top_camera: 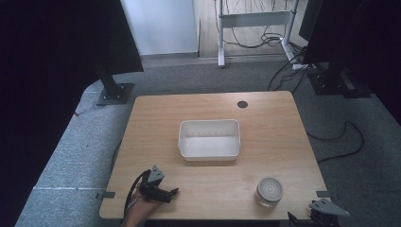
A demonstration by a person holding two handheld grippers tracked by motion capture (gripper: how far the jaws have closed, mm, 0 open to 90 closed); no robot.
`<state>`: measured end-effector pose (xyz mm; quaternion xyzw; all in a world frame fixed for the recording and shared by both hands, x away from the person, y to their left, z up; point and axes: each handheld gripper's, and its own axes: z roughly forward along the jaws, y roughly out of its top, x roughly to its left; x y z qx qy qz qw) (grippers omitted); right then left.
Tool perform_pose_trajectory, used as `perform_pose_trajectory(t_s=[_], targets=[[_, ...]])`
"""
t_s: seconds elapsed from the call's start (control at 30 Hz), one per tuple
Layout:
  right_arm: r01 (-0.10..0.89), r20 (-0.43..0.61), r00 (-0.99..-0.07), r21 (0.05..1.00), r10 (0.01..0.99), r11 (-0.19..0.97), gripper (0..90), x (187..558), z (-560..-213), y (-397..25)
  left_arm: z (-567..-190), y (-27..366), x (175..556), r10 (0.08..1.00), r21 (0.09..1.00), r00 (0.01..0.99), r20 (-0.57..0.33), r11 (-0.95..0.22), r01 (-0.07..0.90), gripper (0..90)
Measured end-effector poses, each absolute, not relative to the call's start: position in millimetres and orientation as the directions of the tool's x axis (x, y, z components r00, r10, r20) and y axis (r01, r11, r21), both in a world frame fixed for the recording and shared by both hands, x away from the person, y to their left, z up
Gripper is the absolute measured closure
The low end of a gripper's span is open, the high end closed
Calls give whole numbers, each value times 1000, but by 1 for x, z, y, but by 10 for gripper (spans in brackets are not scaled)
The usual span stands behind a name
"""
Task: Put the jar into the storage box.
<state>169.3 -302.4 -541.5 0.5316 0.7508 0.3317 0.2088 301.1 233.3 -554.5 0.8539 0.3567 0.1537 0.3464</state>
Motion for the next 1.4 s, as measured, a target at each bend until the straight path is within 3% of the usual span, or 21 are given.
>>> perform_pose_trajectory(t_s=[1.4], targets=[[580,44,-473,767,880,273,17,189,-529,-255,-554,233,301,715,701,699,15,-505,503,0]])
